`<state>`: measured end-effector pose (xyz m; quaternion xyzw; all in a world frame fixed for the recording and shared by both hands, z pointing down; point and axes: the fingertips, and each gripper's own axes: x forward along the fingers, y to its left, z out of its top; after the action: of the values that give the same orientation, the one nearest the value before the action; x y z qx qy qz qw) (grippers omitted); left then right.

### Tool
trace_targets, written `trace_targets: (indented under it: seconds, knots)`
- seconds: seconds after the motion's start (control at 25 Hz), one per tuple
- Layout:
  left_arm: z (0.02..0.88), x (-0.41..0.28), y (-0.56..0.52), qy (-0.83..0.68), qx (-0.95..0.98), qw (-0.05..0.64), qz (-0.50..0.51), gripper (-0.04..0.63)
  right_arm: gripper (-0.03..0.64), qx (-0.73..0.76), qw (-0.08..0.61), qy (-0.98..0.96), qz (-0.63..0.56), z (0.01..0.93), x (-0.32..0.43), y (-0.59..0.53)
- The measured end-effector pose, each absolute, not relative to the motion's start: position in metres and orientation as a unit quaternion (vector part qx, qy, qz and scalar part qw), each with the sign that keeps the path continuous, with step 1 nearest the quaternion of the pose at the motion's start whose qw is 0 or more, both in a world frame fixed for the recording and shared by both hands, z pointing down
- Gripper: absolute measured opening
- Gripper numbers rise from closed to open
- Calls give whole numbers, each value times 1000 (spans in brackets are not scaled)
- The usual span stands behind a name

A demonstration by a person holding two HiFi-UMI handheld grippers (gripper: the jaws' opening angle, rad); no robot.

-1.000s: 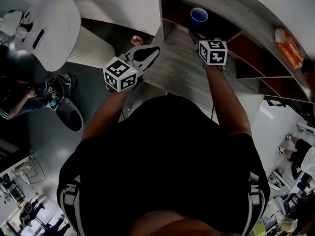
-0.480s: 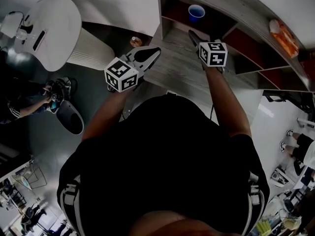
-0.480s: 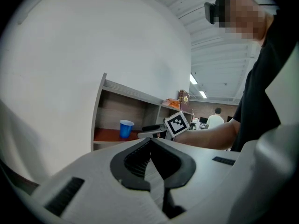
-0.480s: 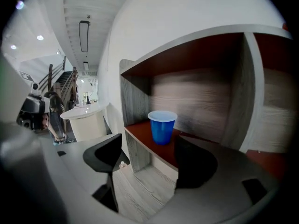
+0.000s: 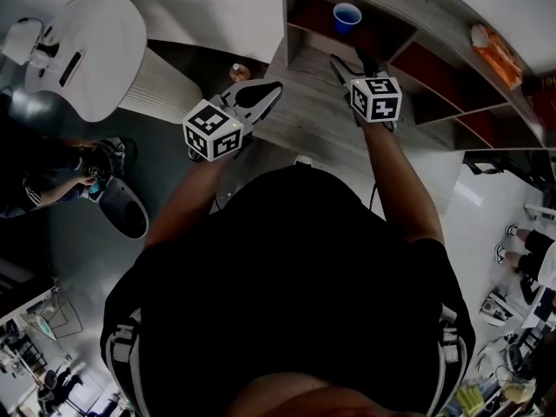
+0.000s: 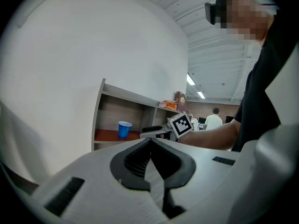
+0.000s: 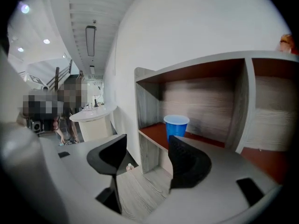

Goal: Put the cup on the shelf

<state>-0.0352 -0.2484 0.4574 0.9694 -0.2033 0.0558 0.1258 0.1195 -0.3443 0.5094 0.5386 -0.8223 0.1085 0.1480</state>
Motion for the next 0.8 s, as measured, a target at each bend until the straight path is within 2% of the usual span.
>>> trace_targets:
  seconds: [0.24, 0.48, 0.8]
  knots:
    - [453, -47, -235, -198, 971, 120, 60, 17, 244, 533, 140, -829, 94, 491, 100, -324]
    - [446, -60, -223, -192, 974, 110, 53, 17, 151, 542, 138, -824, 85, 480, 89, -305]
    - [441, -79, -206, -188, 975, 107, 50, 17, 100, 560, 137, -814, 79, 469, 83, -280]
